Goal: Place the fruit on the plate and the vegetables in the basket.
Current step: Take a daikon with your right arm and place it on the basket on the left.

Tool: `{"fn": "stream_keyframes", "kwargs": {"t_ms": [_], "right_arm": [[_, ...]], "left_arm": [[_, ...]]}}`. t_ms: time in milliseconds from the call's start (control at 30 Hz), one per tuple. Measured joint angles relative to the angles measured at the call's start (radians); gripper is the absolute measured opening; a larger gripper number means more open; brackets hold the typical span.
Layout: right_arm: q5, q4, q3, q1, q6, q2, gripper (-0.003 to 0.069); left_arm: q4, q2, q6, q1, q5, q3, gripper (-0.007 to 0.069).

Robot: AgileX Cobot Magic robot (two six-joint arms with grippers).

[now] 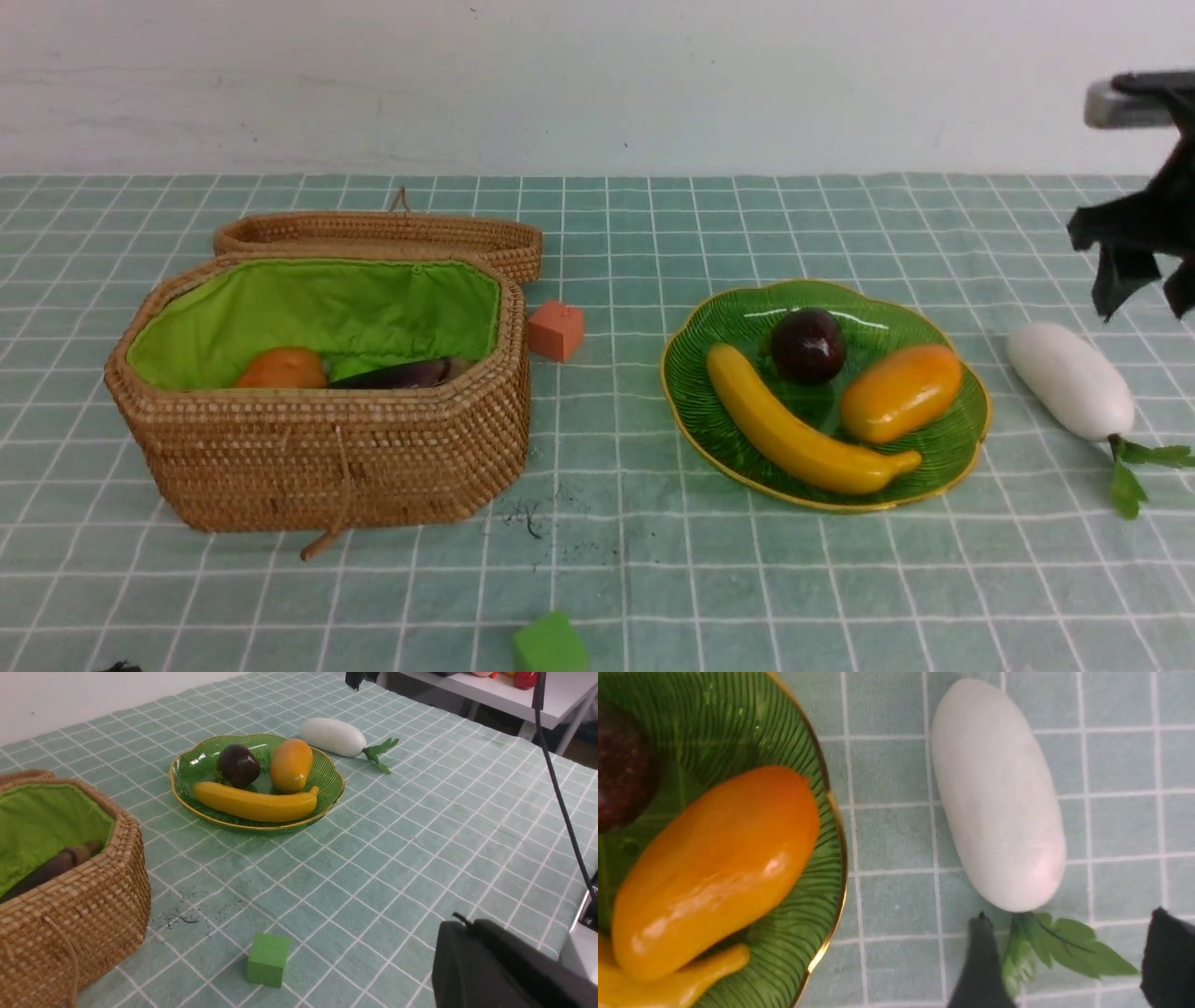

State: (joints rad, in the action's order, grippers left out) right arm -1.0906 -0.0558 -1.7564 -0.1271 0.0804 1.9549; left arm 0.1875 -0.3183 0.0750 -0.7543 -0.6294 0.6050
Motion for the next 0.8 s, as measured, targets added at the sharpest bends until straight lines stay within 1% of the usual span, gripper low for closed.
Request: {"fn": "stream_keyframes", "kwargs": {"t_ms": [33,67,167,200,300,400,433,600,733,800], "right_arm": [[0.028,-0.02,0.008,-0.02,0.02,0.026,0.057],[0.054,-0.031,0.01,-0.038,0.046,0.055,0.0617],[0.102,-0.043,0.011,-0.051,0.076,0.09,0.0666],[0.146,-0.046,0.011,-0.054,0.097,0.117,0.0678],[0.188,-0.054,0.011,-0.054,0.119,0.151,0.0674],[0.226,-0.084,0.011,-0.052,0.151,0.207,0.0633],[0.228,-0.093,0.011,-0.052,0.159,0.219,0.0617],[0.234,-0.141,0.011,-0.052,0.202,0.261,0.0492],[0.227,-0.142,0.011,-0.052,0.2,0.261,0.0492],[0.203,-0.142,0.011,-0.052,0.178,0.253,0.0492]], "left_arm": [[0.002,0.0,0.0,0.0,0.0,0.0,-0.0013],[0.006,0.0,0.0,0.0,0.0,0.0,-0.0013],[0.01,0.0,0.0,0.0,0.0,0.0,-0.0013],[0.01,0.0,0.0,0.0,0.0,0.0,-0.0013],[0.012,0.0,0.001,0.0,0.0,0.0,-0.0013],[0.012,0.0,0.001,0.0,0.0,0.0,-0.0013],[0.013,0.0,0.001,0.0,0.0,0.0,-0.0013],[0.013,0.0,0.001,0.0,0.001,0.0,-0.0013],[0.013,0.0,0.001,0.0,0.001,0.0,-0.0013],[0.013,0.0,0.001,0.0,0.001,0.0,-0.0013]]}}
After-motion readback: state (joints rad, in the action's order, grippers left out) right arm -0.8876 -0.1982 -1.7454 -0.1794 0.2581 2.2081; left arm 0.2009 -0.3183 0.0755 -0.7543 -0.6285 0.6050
